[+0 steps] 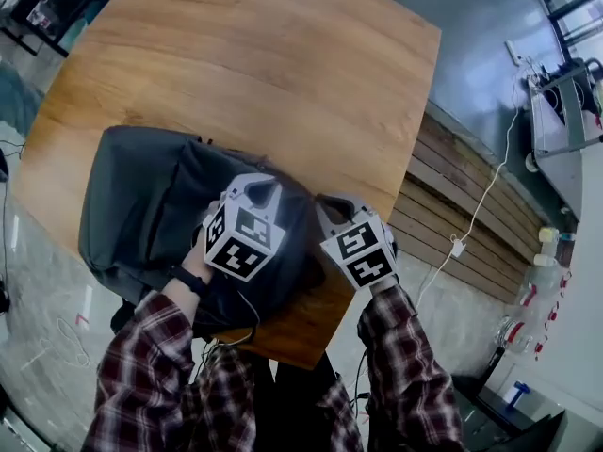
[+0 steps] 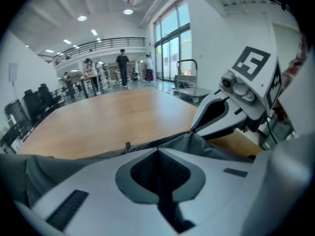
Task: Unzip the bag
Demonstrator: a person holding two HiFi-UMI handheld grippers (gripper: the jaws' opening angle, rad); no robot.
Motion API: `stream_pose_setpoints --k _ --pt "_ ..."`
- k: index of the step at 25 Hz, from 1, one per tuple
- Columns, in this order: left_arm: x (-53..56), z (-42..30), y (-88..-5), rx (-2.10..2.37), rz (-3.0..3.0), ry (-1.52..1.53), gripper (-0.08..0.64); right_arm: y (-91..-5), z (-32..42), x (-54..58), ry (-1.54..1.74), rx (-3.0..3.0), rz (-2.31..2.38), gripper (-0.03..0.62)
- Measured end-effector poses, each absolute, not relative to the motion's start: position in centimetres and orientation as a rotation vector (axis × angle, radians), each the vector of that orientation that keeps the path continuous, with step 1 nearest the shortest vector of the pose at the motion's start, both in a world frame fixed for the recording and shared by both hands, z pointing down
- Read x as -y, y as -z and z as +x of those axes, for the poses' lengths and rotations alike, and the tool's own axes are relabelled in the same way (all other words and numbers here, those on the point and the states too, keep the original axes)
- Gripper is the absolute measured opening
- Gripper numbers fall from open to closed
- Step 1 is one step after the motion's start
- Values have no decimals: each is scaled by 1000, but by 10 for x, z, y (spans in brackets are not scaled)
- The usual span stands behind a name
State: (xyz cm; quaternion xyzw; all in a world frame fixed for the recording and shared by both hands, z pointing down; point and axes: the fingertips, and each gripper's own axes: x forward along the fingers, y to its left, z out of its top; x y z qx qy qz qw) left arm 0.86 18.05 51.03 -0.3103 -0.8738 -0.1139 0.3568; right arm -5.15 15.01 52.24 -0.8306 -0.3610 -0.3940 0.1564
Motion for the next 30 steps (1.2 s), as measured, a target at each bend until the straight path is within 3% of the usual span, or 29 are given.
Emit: stream_pose_setpoints --k 9,30 --pt "-192 42 -514 2127 -1083 630 9 -524 -21 -196 1233 921 -2477 22" --pt "-208 21 -519 2105 -1027 631 8 -475 -15 -27 1285 863 -2433 9"
